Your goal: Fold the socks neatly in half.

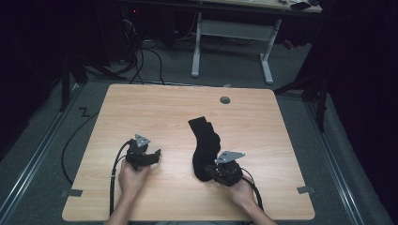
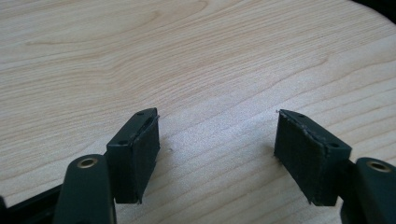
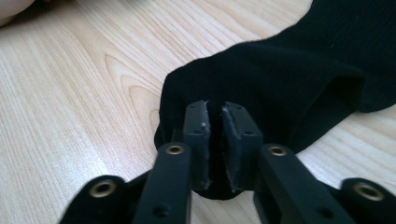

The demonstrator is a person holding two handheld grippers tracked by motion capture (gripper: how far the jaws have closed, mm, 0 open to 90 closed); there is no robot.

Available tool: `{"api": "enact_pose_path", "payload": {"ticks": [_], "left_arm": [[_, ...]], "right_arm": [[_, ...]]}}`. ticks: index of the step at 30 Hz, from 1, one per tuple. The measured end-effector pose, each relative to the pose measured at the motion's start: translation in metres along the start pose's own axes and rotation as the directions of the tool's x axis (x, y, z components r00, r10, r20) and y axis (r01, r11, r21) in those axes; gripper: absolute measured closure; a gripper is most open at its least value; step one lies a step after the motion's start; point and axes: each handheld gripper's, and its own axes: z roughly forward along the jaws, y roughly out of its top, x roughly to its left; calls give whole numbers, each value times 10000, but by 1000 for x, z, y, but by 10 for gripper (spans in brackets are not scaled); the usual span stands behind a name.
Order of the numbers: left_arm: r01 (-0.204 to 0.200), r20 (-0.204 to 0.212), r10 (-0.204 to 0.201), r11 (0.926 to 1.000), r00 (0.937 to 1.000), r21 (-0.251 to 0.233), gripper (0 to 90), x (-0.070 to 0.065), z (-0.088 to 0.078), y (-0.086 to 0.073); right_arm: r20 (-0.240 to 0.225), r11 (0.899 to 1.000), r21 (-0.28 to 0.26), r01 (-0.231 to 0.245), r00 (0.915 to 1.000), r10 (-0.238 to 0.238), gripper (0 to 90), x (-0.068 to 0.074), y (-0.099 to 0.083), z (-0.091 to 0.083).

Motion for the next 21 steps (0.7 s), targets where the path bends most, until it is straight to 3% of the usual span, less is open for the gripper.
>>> {"api": "enact_pose_path", "payload": {"ticks": [6,10,13,15,18,21], "left_arm": [[-2,-6,2,10000,10000,2,313,0,0,0],[23,25,-23,10000,10000,-6,319,0,0,0],[3,36,-3,10000,10000,-24,331,0,0,1],[-3,109,4,10000,9999,-27,354,-1,1,2],[383,468,-372,9990,9982,-229,398,-4,4,4],[27,634,-27,10000,9980,1,404,-15,9,12]], "right_arm": [[282,9973,-727,-100,9995,121,750,-6,11,-6],[689,9948,-988,-264,9971,333,741,-15,25,4],[1006,9969,-730,-292,9943,365,738,-21,31,17],[975,9976,-557,-421,9941,474,733,-24,29,24],[1016,9992,-262,-298,9943,323,731,-25,23,32],[1035,9999,-29,-100,9946,102,729,-24,16,35]]}}
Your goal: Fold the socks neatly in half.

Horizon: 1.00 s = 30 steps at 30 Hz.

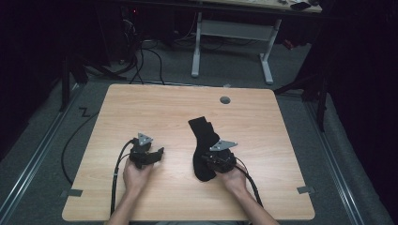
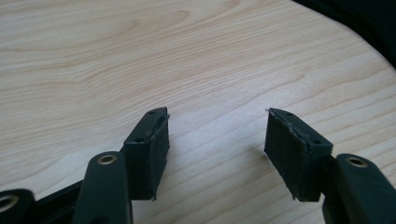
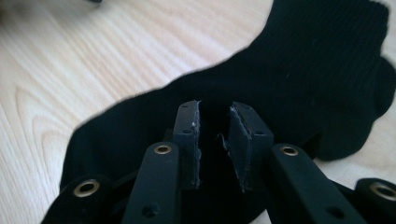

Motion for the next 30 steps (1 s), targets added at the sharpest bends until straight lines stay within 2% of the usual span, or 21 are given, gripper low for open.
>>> {"api": "enact_pose_path", "payload": {"ticks": [6,12,15,17,19,23,26,30], "left_arm": [[-560,535,566,9983,9970,-126,406,-24,7,21],[-1064,1091,1092,9938,9880,-309,396,-49,12,46],[-1298,1260,1317,9913,9833,-231,393,-61,19,58],[-1530,1283,1522,9882,9800,-37,392,-68,26,65],[-1618,1383,1598,9868,9774,31,389,-73,31,69],[-1532,1633,1474,9879,9755,235,383,-81,44,77],[-1450,1563,1413,9894,9775,121,384,-83,52,81],[-1370,1526,1309,9901,9796,304,377,-82,62,88]], "right_arm": [[-13,9996,-44,282,9996,-282,713,6,-8,-4],[-101,9979,-117,643,9979,-644,704,17,-16,-10],[-23,9971,-177,745,9972,-746,701,21,-21,-13],[-117,9979,-264,599,9981,-603,697,21,-24,-15],[-105,9979,-220,611,9981,-613,692,22,-25,-16],[-50,9975,-305,640,9979,-642,681,25,-27,-17],[-104,9974,-395,597,9981,-602,668,24,-28,-16],[-90,9967,-442,676,9976,-681,662,24,-28,-16]]}}
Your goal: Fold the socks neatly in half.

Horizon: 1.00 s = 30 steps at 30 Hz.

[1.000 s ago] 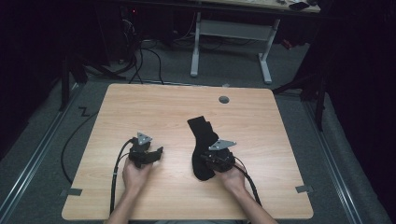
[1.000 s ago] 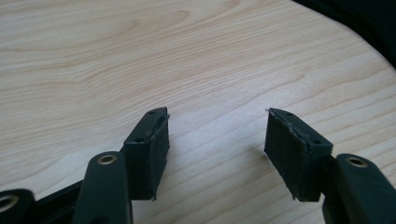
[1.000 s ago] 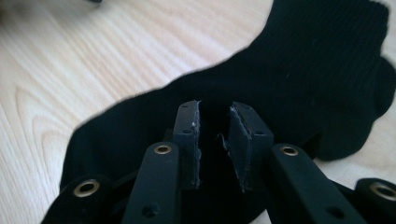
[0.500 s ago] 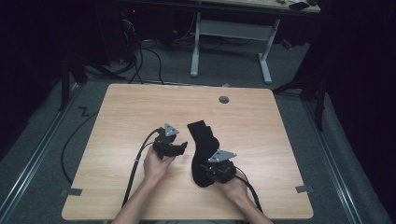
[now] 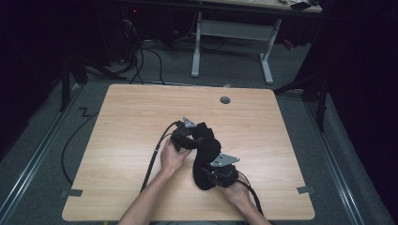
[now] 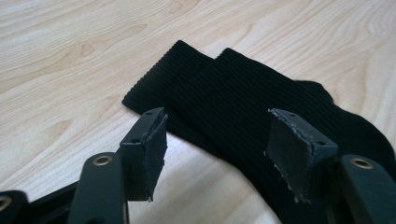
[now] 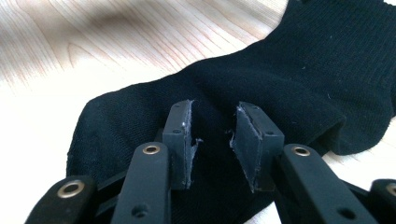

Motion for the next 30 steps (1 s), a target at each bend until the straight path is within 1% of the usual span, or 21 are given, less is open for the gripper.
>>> {"api": "enact_pose_path", "payload": {"ticks": [1,2,3,6,7,9,11,13,14,16,21,23,26,27,29,30], "left_arm": [[-30,-29,30,10000,10000,26,377,0,2,2],[-17,-19,17,10000,10000,5,375,-1,4,4],[-42,-11,42,10000,10000,70,375,-1,6,6],[-142,-50,143,9997,9999,189,372,-3,12,11],[-162,-95,163,9998,9998,150,369,-4,14,12],[-61,-184,63,9999,9998,145,375,-3,18,13],[123,-109,-121,9996,9999,248,376,-1,23,14],[23,-178,-15,9991,9998,423,372,-1,27,15],[27,-140,-21,9991,9999,431,372,-1,29,15],[8,-106,-3,9990,9999,446,374,-2,31,16],[-382,-160,394,9967,9991,721,399,-8,35,14],[-392,-90,400,9964,9992,748,413,-8,35,13],[-339,-82,346,9964,9994,774,472,-5,34,13],[-382,-67,389,9961,9992,794,495,-4,34,13],[-440,4,441,9955,9990,845,578,-4,33,13],[-494,30,493,9949,9988,877,606,-4,33,14]], "right_arm": [[-27,10000,-31,-23,10000,23,662,0,-1,0],[-28,10000,-80,56,10000,-56,661,-1,-1,0],[-34,9999,-112,-23,10000,23,661,0,-2,0],[-40,9999,-141,-14,10000,14,661,0,-2,0],[-45,9999,-125,-14,10000,14,661,0,-2,0],[-51,9999,-120,-28,10000,28,661,0,-2,0],[-63,9999,-105,-36,10000,36,661,-1,-2,0],[-82,10000,-86,-42,10000,42,662,0,-2,-1],[-100,9999,-49,-102,9999,102,662,0,-2,-1],[-145,10000,8,-1,9999,1,662,1,-2,-2],[-229,10000,25,35,9997,-35,663,4,-4,-5],[-255,9999,98,85,9996,-82,663,5,-4,-6],[-301,9999,108,78,9995,-75,664,5,-4,-6],[-309,9999,109,73,9995,-69,664,5,-4,-6],[-302,9999,121,71,9995,-67,664,5,-4,-6],[-312,9999,106,80,9995,-76,664,5,-4,-6]]}}
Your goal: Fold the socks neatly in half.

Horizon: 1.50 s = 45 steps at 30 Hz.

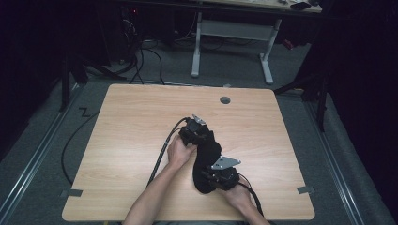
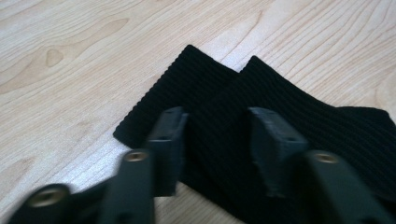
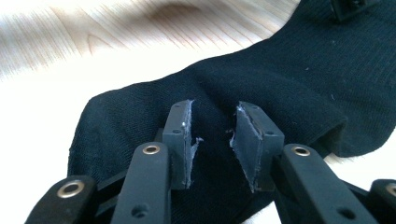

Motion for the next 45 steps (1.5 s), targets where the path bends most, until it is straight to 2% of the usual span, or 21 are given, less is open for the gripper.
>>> {"api": "enact_pose_path", "payload": {"ticks": [2,4,6,10,13,14,17,20,21,25,28,30,33,35,38,43,45], "left_arm": [[-241,34,241,9997,9997,91,677,-1,-1,2],[-692,-94,692,9976,9976,-19,763,-5,-3,3],[-880,-144,880,9961,9960,-9,796,-7,-4,4],[-899,-78,897,9956,9959,-263,820,-6,-8,5],[-835,-186,823,9935,9964,-770,827,-3,-19,8],[-790,-248,768,9915,9967,-1034,828,-2,-24,9],[-825,-725,701,9792,9949,-1854,836,0,-38,11],[-663,-1051,446,9747,9935,-2136,836,4,-40,10],[-411,-1015,193,9752,9947,-2175,836,7,-37,8],[328,-878,-488,9840,9949,-1752,831,16,-18,-3],[629,-826,-751,9879,9938,-1416,823,21,-7,-10],[695,-798,-813,9875,9935,-1413,819,23,-5,-13],[561,-790,-674,9889,9946,-1373,814,23,-6,-13],[372,-832,-481,9912,9954,-1271,812,21,-7,-13],[268,-835,-369,9926,9958,-1185,812,19,-7,-15],[253,-709,-331,9938,9969,-1081,813,16,-9,-20],[125,-716,-201,9945,9972,-1041,814,14,-12,-21]], "right_arm": [[-17,10000,-19,33,10000,-33,664,0,0,0],[-12,10000,-9,-4,10000,4,664,0,0,0],[-19,10000,-31,44,10000,-45,664,0,0,0],[-22,10000,-2,7,10000,-7,663,0,0,0],[-3,10000,-54,54,10000,-54,663,0,0,0],[-20,10000,-36,33,10000,-33,661,0,0,0],[-119,9998,0,-199,9997,199,627,-2,0,-1],[86,9995,14,-325,9994,324,600,-5,0,-3],[104,9991,26,-419,9991,418,594,-7,0,-3],[200,9974,11,-725,9972,724,572,-11,-1,-4],[223,9964,-57,-851,9961,853,570,-14,0,-7],[312,9939,-343,-1051,9939,1062,608,-17,0,-13],[420,9834,-762,-1644,9849,1679,680,-29,2,-22],[610,9813,-652,-1812,9808,1851,700,-38,6,-23],[941,9780,-478,-2031,9738,2068,702,-50,14,-16],[1393,9660,-364,-2560,9559,2586,688,-65,25,0],[1647,9669,-287,-2535,9529,2548,689,-68,28,5]]}}
